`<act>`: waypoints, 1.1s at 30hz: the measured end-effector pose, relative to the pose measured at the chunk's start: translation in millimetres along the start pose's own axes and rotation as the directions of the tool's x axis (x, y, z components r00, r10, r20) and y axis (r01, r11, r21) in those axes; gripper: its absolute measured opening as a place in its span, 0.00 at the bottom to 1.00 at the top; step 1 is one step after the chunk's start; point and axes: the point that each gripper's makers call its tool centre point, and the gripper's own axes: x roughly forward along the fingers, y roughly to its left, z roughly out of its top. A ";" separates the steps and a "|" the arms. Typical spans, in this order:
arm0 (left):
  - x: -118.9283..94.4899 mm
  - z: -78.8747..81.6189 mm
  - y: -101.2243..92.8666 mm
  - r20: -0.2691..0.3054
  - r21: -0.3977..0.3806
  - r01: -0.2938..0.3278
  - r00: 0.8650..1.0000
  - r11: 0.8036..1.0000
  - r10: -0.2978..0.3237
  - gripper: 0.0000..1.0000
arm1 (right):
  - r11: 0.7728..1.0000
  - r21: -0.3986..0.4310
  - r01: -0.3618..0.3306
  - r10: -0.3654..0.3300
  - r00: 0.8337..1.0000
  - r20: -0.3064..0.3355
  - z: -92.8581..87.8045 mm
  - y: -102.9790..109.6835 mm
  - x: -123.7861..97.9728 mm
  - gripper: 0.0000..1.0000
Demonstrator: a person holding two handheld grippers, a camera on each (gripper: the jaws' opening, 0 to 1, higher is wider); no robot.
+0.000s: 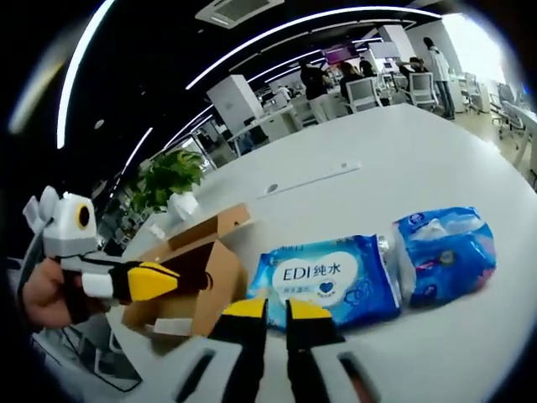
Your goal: Operate the shoe box by opening the lid, removing the specified soft item, and placing it in the target area until the item is outside and the box remains undamaged.
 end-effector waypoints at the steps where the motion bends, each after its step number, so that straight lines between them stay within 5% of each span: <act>1: -3.4 -1.5 0.3 0.003 0.003 -0.001 1.000 1.000 0.001 0.05 | 1.000 0.002 -0.007 0.007 1.000 0.000 -1.1 3.4 0.1 0.04; 10: -41.4 -18.5 16.6 0.082 -0.095 -0.017 0.996 0.995 0.025 0.07 | 0.998 0.042 -0.053 0.051 0.998 0.048 -5.8 35.7 -4.8 0.07; 15: -57.1 -28.5 28.7 0.097 -0.066 -0.021 0.995 0.998 0.028 0.07 | 0.994 0.070 -0.085 0.080 0.994 0.074 -12.8 54.4 -12.3 0.07; 33: -99.5 -46.4 52.1 0.177 -0.121 -0.028 0.983 0.992 0.049 0.09 | 0.994 0.040 -0.105 0.101 0.992 0.075 -26.1 77.4 -26.2 0.11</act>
